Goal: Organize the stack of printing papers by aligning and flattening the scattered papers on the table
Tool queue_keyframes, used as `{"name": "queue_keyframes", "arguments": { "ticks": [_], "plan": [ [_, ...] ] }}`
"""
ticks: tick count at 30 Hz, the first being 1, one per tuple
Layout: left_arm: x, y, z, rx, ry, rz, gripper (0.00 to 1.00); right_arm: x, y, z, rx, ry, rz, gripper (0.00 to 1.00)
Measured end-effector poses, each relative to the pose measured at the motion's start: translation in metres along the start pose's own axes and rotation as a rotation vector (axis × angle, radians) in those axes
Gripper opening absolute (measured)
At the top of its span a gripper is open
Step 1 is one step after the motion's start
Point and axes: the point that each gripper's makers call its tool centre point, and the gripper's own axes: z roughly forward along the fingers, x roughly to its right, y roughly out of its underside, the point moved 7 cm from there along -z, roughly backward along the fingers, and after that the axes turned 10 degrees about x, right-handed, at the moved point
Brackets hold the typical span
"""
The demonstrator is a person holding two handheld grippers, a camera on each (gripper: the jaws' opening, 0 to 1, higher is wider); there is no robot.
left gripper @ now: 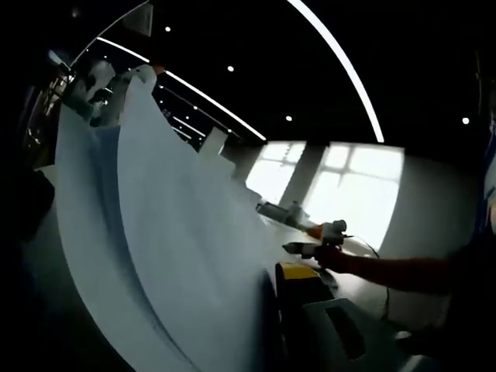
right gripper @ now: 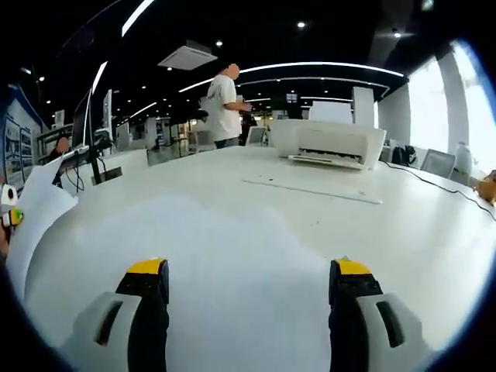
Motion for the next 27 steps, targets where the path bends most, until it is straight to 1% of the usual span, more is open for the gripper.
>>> {"name": "queue_keyframes", "arguments": {
  "ticks": [4,8,11,13,14,21,27],
  "plan": [
    [-0.0002,0.0003,0.0002,-0.001,-0.003,-0.002,0.14,-0.0011,0.0019,0.0024,-0.007,-0.004,-0.024,0.81],
    [-0.0011,0.0002,0.0005,-0.002,-0.008,-0.015,0.14,-0.0006,0.0048,0.0042,-0.018,-0.018,-0.016,0.81],
    [-0.0007,0.0001,0.0003,-0.001,-0.004,-0.014,0.14,0.0019,0.0052,0.0041,-0.018,-0.011,0.000,0.81],
    [-0.0004,0.0000,0.0001,0.001,0.000,-0.014,0.14,0.0020,0.0058,0.0037,-0.016,-0.007,-0.003,0.81],
    [-0.0002,-0.0002,0.0001,0.003,0.001,-0.013,0.14,0.0014,0.0072,0.0033,-0.023,-0.008,-0.026,0.81],
    [-0.0005,-0.0005,-0.0002,0.007,0.006,-0.024,0.14,0.0015,0.0077,0.0020,-0.021,-0.007,-0.022,0.81],
    [-0.0027,-0.0001,0.0000,0.003,0.005,-0.031,0.14,0.0000,0.0072,0.0022,-0.008,-0.011,-0.027,0.76]
  ]
}}
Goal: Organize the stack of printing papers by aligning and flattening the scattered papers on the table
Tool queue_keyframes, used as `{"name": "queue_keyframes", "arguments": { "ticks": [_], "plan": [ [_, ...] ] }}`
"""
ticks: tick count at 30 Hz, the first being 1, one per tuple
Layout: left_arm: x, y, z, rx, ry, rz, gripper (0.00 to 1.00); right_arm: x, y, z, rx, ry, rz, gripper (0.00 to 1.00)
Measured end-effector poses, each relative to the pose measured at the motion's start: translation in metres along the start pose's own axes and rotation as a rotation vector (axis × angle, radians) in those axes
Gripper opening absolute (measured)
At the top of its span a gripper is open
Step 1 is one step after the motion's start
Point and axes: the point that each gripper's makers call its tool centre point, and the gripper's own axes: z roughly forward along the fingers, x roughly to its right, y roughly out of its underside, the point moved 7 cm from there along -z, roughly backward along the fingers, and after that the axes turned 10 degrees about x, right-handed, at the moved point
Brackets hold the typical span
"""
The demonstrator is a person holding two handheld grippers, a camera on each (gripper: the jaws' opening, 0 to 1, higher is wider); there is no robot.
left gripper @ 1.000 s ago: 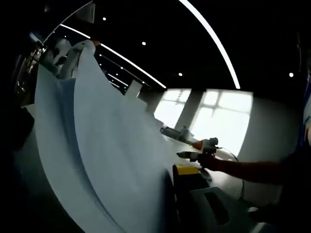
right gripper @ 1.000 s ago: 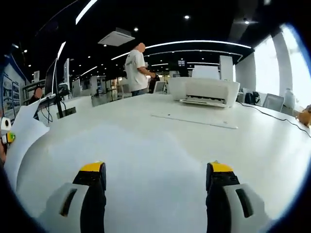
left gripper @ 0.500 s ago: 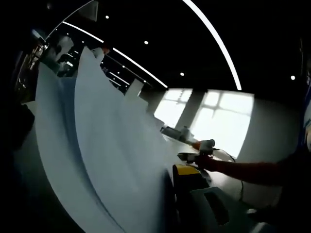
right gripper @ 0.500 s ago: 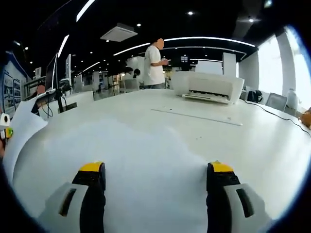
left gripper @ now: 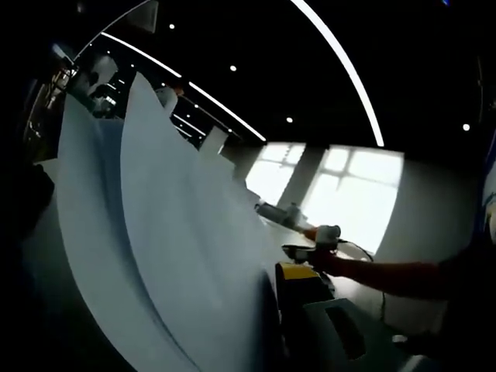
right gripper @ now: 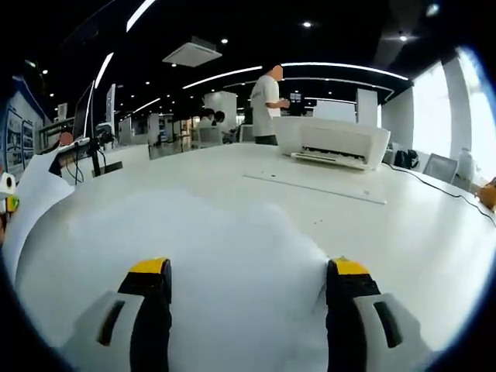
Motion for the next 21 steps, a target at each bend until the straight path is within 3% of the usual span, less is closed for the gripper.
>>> {"name": "queue_keyframes", "arguments": {
  "ticks": [21],
  "plan": [
    [-0.001,-0.001,-0.001,0.007,0.006,0.003,0.14,-0.013,-0.001,0.001,0.028,-0.045,-0.017,0.54]
  ]
}}
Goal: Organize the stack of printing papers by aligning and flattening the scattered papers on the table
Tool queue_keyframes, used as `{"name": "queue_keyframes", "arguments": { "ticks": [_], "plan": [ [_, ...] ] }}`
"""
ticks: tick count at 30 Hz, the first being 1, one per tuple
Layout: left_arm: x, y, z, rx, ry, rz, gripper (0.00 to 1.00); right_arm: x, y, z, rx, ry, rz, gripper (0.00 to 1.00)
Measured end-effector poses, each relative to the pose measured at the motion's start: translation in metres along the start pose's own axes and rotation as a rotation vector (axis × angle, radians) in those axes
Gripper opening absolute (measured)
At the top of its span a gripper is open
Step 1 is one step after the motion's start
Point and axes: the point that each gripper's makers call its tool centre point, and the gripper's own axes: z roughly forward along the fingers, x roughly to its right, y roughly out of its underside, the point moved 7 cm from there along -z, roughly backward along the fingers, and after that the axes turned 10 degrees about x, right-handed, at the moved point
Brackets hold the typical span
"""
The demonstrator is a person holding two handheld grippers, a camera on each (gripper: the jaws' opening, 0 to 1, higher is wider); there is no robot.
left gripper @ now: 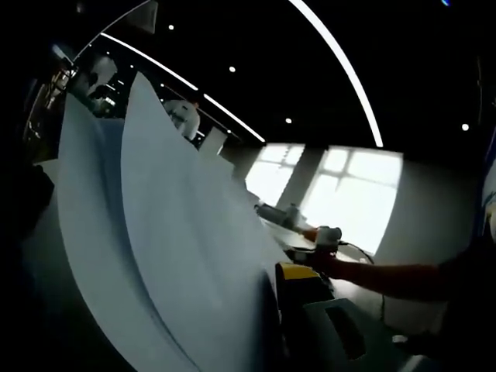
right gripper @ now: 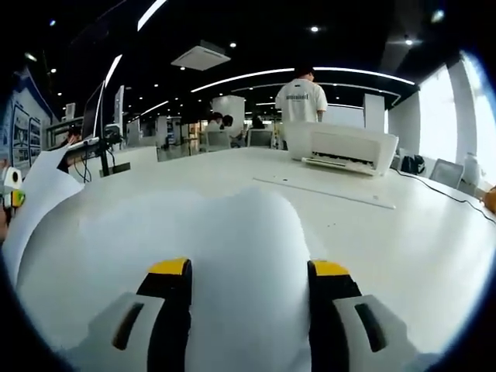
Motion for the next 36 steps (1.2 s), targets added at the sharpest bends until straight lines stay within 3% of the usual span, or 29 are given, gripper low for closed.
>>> {"name": "queue_keyframes", "arguments": {
  "ticks": [30,36],
  "plan": [
    [0.000,0.000,0.001,0.001,0.002,0.003,0.14,-0.021,0.003,-0.008,0.014,-0.006,-0.001,0.31],
    [0.001,0.000,0.001,0.000,0.002,0.004,0.14,-0.027,0.003,-0.010,0.035,-0.025,-0.081,0.26]
  ]
}}
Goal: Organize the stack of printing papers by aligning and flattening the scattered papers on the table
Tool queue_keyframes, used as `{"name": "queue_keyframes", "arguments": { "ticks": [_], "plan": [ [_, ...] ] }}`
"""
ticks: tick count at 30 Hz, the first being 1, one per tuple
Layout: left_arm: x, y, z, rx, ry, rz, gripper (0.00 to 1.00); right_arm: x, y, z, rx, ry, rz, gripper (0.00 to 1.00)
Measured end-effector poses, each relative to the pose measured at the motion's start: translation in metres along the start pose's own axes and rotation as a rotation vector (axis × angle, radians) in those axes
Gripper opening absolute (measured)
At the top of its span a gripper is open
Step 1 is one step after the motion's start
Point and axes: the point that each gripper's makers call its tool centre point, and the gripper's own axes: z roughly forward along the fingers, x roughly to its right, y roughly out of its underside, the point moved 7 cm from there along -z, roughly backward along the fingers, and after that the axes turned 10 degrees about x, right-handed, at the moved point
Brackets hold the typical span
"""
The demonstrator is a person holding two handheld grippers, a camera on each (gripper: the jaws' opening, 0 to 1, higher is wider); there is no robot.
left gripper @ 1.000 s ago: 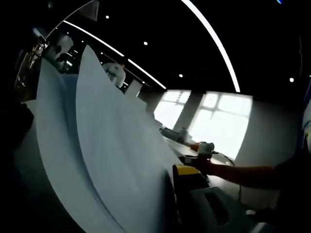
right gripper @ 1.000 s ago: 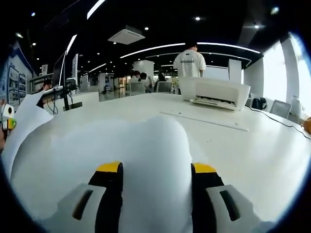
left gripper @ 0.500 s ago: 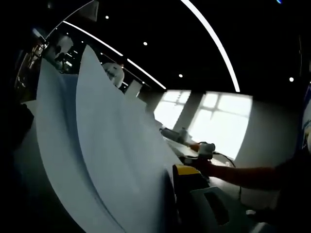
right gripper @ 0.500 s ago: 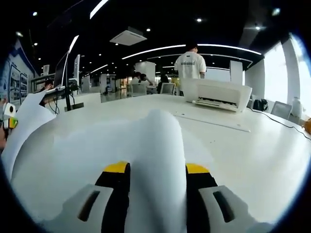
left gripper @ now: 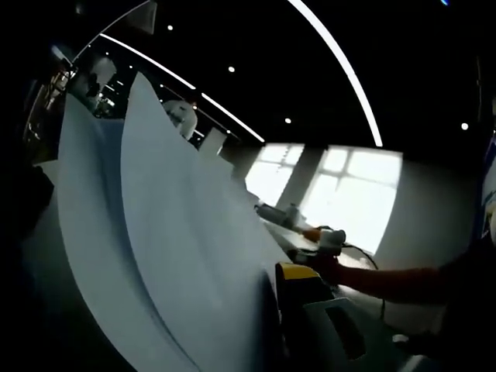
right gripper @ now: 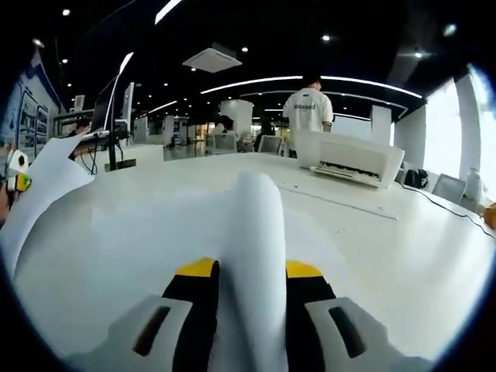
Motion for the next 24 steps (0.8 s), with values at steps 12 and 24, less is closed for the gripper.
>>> {"name": "queue_keyframes", "arguments": {
  "ticks": [12,24],
  "plan": [
    [0.0005,0.0003,0.0003,-0.006,-0.001,-0.001,0.14,-0.0004,-0.0005,-0.0030,-0.028,0.002,0.039,0.20],
    [-0.0051,-0.0018,-0.0006,-0.005,0.001,0.000,0.14,0.0012,-0.0042,-0.0083,-0.019,0.007,0.023,0.15]
  ]
}}
